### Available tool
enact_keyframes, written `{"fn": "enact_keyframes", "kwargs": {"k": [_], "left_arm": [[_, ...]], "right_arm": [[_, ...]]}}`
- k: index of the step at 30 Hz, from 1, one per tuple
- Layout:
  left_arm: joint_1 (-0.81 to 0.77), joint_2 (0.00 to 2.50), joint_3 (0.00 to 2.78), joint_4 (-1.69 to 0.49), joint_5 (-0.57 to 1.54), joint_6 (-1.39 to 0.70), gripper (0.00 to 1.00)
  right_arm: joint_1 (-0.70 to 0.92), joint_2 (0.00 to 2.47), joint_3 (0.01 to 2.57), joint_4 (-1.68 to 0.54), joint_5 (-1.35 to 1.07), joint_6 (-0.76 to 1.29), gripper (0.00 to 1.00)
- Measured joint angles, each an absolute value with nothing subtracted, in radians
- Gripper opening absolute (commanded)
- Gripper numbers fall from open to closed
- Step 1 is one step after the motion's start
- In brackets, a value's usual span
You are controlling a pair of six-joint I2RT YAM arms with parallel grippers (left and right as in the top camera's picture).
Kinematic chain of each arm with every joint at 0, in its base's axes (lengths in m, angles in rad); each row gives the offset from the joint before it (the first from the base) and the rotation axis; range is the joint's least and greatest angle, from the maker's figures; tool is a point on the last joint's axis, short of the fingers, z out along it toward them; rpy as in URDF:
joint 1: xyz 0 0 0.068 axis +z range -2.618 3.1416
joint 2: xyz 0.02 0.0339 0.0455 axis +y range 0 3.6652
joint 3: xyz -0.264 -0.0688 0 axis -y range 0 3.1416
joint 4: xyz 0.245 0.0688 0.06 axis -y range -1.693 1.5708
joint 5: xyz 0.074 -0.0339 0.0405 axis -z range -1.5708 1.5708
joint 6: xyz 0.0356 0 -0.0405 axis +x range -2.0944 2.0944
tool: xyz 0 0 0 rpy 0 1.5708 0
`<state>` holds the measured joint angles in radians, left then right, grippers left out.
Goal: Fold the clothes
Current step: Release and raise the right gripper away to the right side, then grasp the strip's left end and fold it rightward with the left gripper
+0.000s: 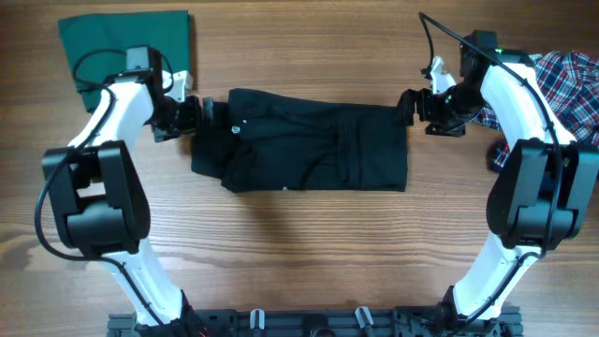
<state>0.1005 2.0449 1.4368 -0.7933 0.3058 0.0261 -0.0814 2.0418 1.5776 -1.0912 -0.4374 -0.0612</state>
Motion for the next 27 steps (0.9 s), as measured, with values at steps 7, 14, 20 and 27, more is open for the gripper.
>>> {"fn": "enact_keyframes", "kwargs": {"k": [7, 14, 20, 27], "left_arm": [[0.139, 2.048, 1.437, -0.775, 0.416, 0.096, 1.0], [0.14, 2.095, 1.438, -0.768, 0.532, 0.108, 1.0], [0.14, 2.109, 1.447, -0.804, 0.585, 0.119, 1.0], [0.14, 2.129, 1.461, -0.909, 0.644, 0.144, 1.0]], "right_arm": [[-0.15, 2.042, 1.578, -1.05, -0.358, 0.03, 1.0], [-0.237, 2.042, 1.578, -1.054, -0.358, 0.037, 1.0], [-0.236, 2.042, 1.578, -1.054, -0.359, 0.037, 1.0], [-0.236, 2.042, 1.578, -1.053, -0.368, 0.036, 1.0]]}}
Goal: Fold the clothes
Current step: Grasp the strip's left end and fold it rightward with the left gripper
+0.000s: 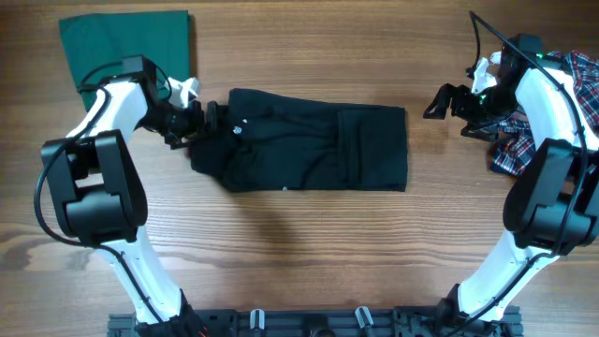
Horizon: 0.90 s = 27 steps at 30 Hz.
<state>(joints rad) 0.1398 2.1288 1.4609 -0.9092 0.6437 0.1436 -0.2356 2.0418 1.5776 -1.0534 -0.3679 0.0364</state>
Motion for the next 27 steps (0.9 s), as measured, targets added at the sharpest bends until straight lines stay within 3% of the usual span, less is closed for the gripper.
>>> {"fn": "enact_keyframes", "kwargs": {"k": [8, 17, 23, 26, 27], "left_arm": [[0.118, 2.133, 1.461, -0.962, 0.656, 0.164, 1.0], [0.027, 2.133, 1.461, -0.866, 0.656, 0.11, 1.0], [0.022, 2.139, 1.459, -0.856, 0.638, 0.096, 0.64], [0.02, 2.149, 1.457, -0.855, 0.628, 0.092, 0.57], [0.019, 2.15, 1.457, -0.855, 0.625, 0.092, 0.49]], "right_arm": [[-0.236, 2.042, 1.578, -1.054, -0.374, 0.036, 1.0], [-0.236, 2.042, 1.578, -1.062, -0.385, 0.036, 1.0], [-0.236, 2.042, 1.578, -1.063, -0.389, 0.036, 1.0], [-0.236, 2.042, 1.578, -1.065, -0.39, 0.036, 1.0], [-0.236, 2.042, 1.578, -1.066, -0.392, 0.036, 1.0]]}}
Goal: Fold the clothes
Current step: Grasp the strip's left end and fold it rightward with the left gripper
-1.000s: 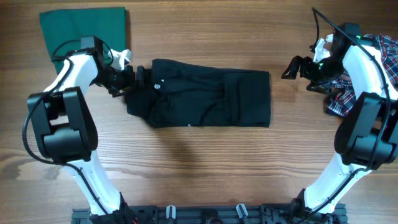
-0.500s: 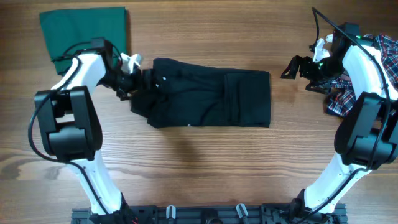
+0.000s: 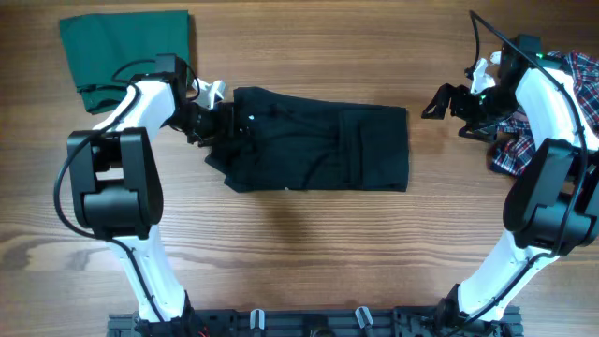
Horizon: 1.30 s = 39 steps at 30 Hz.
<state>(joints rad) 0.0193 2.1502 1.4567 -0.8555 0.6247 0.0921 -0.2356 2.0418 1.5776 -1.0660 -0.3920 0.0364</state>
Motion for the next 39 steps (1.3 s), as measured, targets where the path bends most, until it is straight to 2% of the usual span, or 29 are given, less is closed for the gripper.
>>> {"fn": "enact_keyframes", "kwargs": {"k": [1, 4, 5, 15, 24, 31, 39], "left_arm": [[0.02, 2.152, 1.457, -0.855, 0.626, 0.092, 0.36], [0.019, 2.163, 1.454, -0.855, 0.616, 0.09, 0.08], [0.018, 2.167, 1.452, -0.852, 0.612, 0.095, 0.04], [0.018, 2.175, 1.463, -0.903, 0.56, 0.053, 0.04], [0.071, 2.119, 1.517, -1.008, 0.314, 0.009, 0.04], [0.071, 2.063, 1.536, -1.085, 0.256, -0.022, 0.04], [-0.029, 1.904, 1.57, -1.116, 0.246, -0.099, 0.07]], "right_arm": [[-0.236, 2.042, 1.578, -1.066, -0.392, 0.036, 1.0], [-0.236, 2.042, 1.578, -1.066, -0.392, 0.036, 1.0], [-0.236, 2.042, 1.578, -1.066, -0.392, 0.036, 1.0], [-0.236, 2.042, 1.578, -1.065, -0.392, 0.036, 1.0], [-0.236, 2.042, 1.578, -1.061, -0.392, 0.036, 1.0], [-0.236, 2.042, 1.578, -1.058, -0.392, 0.036, 1.0], [-0.236, 2.042, 1.578, -1.047, -0.376, 0.053, 1.0]]}}
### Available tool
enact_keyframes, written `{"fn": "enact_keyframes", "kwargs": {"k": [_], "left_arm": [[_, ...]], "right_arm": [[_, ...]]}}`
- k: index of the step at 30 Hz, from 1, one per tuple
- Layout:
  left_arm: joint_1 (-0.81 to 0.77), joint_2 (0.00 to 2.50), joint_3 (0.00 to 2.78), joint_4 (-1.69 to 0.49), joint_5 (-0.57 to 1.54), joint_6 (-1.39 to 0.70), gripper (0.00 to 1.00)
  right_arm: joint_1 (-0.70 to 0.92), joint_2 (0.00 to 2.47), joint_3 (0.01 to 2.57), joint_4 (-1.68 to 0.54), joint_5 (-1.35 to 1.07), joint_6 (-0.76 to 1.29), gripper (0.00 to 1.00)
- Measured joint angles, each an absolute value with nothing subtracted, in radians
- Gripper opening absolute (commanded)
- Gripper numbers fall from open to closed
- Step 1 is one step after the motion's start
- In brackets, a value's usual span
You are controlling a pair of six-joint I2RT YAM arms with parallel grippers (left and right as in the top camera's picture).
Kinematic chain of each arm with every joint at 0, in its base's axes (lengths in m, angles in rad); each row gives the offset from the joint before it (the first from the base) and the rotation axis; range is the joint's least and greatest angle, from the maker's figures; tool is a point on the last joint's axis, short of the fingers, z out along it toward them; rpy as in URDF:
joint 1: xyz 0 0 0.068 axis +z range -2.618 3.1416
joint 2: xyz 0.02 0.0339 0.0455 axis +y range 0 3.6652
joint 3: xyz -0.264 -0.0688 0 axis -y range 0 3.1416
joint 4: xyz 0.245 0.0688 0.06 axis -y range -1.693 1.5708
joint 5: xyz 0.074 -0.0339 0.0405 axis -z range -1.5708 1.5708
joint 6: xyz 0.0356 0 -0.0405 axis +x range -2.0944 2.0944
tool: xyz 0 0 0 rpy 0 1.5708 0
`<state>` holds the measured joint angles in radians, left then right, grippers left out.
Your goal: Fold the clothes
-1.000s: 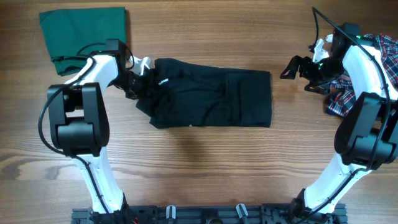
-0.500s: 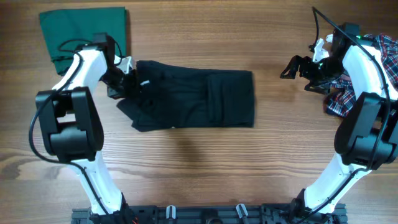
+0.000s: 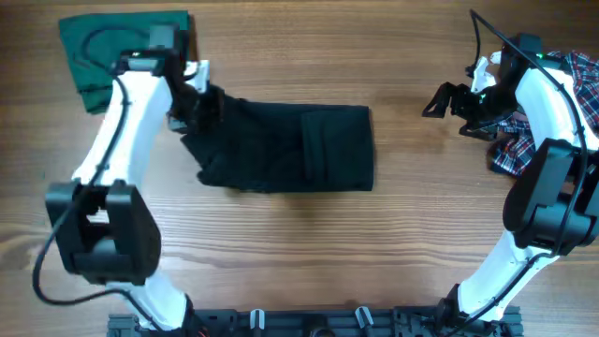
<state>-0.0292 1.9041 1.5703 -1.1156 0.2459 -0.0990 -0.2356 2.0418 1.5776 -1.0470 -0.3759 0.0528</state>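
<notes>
A black garment (image 3: 281, 145) lies folded into a rough rectangle in the middle of the table. Its left end is bunched up, and a pocket panel shows on its right half. My left gripper (image 3: 208, 105) sits at the garment's upper left corner, shut on the cloth there. My right gripper (image 3: 433, 101) hangs open over bare wood, well to the right of the garment's right edge, with nothing between its fingers.
A folded green cloth (image 3: 94, 42) lies at the back left, partly under the left arm's cable. A crumpled plaid shirt (image 3: 566, 89) lies at the right edge, behind the right arm. Bare wooden table (image 3: 299, 253) stretches in front of the garment.
The black garment lies further left; its right edge has shifted well to the left. My left gripper is slightly up and to the left, still on the cloth. The right arm has not moved.
Each gripper first stood at one end of the black garment. Then the right gripper was off the cloth, near the plaid shirt, and it has stayed there. The left gripper kept to the left end, and the garment now lies shifted left.
</notes>
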Motion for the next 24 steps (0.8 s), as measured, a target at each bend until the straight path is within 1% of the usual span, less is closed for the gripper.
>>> {"fn": "enact_keyframes", "kwargs": {"k": [1, 9, 14, 24], "left_arm": [[-0.095, 1.864, 1.576, -1.114, 0.247, -0.124, 0.08], [-0.27, 1.86, 1.578, -1.076, 0.224, -0.318, 0.07], [-0.351, 1.86, 1.578, -1.006, 0.22, -0.428, 0.05], [-0.51, 1.86, 1.578, -0.836, 0.213, -0.587, 0.07]], "right_arm": [[-0.236, 2.042, 1.578, -1.047, -0.372, 0.056, 1.0], [-0.236, 2.042, 1.578, -1.048, -0.346, 0.068, 1.0], [-0.236, 2.042, 1.577, -1.047, -0.346, 0.068, 1.0], [-0.236, 2.042, 1.539, -1.026, -0.345, 0.068, 1.0]]}}
